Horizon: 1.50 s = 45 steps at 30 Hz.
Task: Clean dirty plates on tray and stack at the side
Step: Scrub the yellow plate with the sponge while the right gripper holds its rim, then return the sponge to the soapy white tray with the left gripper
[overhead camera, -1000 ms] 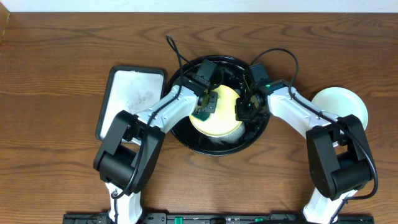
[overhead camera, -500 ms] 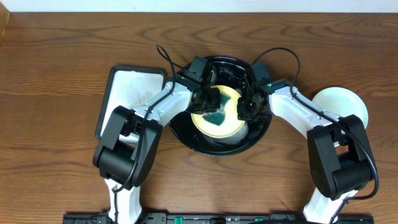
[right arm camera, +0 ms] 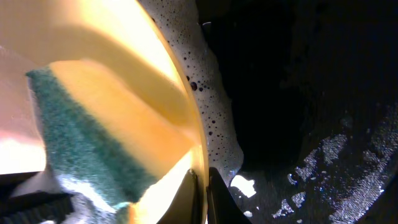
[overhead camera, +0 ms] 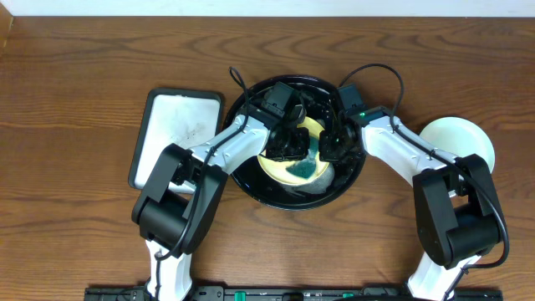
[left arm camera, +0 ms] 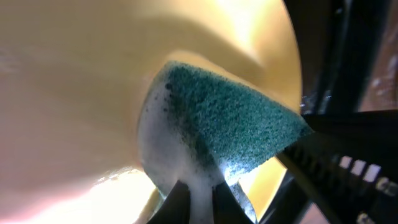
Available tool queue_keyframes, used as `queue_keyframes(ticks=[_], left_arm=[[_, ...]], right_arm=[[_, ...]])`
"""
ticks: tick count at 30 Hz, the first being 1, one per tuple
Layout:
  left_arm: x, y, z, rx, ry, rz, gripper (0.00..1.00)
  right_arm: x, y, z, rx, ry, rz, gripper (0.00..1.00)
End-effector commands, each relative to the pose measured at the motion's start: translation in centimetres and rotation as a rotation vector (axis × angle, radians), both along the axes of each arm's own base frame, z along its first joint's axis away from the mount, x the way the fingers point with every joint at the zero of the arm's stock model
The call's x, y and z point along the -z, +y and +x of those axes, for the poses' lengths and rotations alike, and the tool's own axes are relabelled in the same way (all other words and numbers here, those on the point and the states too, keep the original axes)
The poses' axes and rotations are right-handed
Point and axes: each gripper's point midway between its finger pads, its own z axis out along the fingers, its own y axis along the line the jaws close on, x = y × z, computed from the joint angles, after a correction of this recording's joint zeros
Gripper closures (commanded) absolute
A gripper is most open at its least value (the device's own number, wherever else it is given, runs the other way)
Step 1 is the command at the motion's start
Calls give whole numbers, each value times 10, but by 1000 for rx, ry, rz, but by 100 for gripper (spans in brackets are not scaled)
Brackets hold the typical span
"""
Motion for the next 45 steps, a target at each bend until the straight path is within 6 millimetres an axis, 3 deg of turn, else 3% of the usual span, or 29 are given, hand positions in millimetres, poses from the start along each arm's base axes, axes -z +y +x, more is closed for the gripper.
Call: queue_keyframes(ticks=[1,8,10,17,27,30,37,42,45], left_arm=[[39,63,10,-54,-45,294,92],[31,123,52,-110,-216,544,93],[27,130,60,-95,-265,598,92],[16,127,72,34,-414,735,93],[-8,124,87,-6,-537,810,93],[-24,125,94,-45,-573,787,92],[-90,131,101,-145,-677,707,92],[-136,141,90,-179,-706,624,92],[-154,162,78,-233,-667,590,92]], right_arm=[[12,-8,-10,-28,31,-47,99],[12,-8,-10,-28,31,-47,99],[12,-8,-10,-28,31,-48,99],[12,-8,-10,-29,32,-48,99],[12,-9,-12,-28,39,-51,99],[12,-9,-12,-28,39,-51,99],[12,-9,-12,-28,39,-51,99],[12,-9,-12,-28,39,-51,99],[12,-9,-12,-35,39,-52,99]])
